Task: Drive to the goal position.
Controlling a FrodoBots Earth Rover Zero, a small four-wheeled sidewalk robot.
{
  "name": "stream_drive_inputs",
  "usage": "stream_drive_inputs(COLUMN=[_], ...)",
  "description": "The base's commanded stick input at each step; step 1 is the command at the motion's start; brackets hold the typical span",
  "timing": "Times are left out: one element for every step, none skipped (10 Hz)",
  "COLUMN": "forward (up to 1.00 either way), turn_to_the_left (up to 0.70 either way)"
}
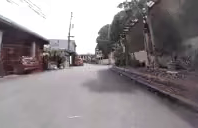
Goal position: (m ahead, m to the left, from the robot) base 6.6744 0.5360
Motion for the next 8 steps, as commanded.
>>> stream_drive_inputs(forward=[1.00,1.00,1.00,1.00,1.00,1.00,1.00,1.00], turn_to_the_left=[0.00,0.00,0.00,0.00,0.00,0.00,0.00,0.00])
